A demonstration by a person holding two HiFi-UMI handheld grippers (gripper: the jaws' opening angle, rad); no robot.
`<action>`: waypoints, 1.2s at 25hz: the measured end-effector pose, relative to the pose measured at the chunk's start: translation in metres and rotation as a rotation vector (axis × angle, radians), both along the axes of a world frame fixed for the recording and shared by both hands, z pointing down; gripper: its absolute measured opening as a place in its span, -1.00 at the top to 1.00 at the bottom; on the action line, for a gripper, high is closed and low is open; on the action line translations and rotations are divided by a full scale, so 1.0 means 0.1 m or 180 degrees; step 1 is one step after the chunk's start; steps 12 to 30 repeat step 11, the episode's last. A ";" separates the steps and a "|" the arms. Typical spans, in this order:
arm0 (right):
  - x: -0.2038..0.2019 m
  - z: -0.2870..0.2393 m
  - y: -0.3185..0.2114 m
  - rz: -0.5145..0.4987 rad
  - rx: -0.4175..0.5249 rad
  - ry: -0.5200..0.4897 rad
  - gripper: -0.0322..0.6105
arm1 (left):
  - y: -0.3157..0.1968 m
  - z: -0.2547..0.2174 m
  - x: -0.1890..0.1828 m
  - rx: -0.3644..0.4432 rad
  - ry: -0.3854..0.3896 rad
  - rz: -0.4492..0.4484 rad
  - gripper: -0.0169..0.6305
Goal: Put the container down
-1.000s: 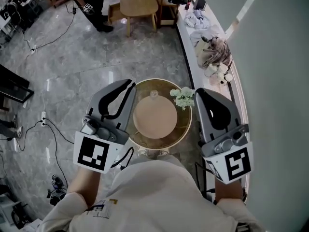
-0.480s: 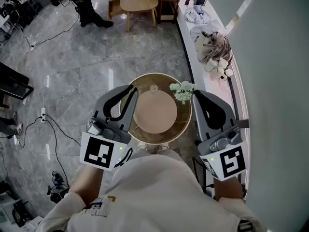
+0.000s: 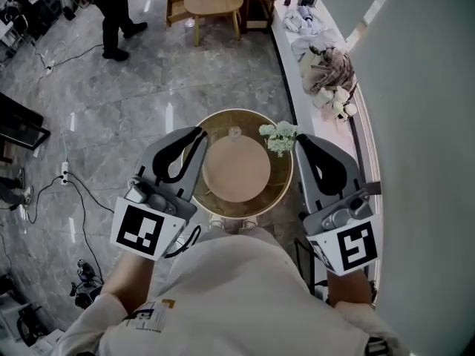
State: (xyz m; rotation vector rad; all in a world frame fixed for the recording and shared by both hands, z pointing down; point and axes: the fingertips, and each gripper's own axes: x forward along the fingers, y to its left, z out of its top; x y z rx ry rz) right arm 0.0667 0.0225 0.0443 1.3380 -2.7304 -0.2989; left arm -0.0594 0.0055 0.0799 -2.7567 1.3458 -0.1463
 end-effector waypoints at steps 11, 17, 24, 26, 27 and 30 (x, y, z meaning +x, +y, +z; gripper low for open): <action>0.02 -0.06 0.09 -0.0040 0.0097 -0.0053 0.88 | 0.10 0.04 0.10 0.0165 -0.0323 0.0006 0.85; 0.02 -0.06 0.09 -0.0040 0.0097 -0.0053 0.88 | 0.10 0.04 0.10 0.0165 -0.0323 0.0006 0.85; 0.02 -0.06 0.09 -0.0040 0.0097 -0.0053 0.88 | 0.10 0.04 0.10 0.0165 -0.0323 0.0006 0.85; 0.02 -0.06 0.09 -0.0040 0.0097 -0.0053 0.88 | 0.10 0.04 0.10 0.0165 -0.0323 0.0006 0.85; 0.02 -0.06 0.09 -0.0040 0.0097 -0.0053 0.88 | 0.10 0.04 0.10 0.0165 -0.0323 0.0006 0.85; 0.02 -0.06 0.09 -0.0040 0.0097 -0.0053 0.88 | 0.10 0.04 0.10 0.0165 -0.0323 0.0006 0.85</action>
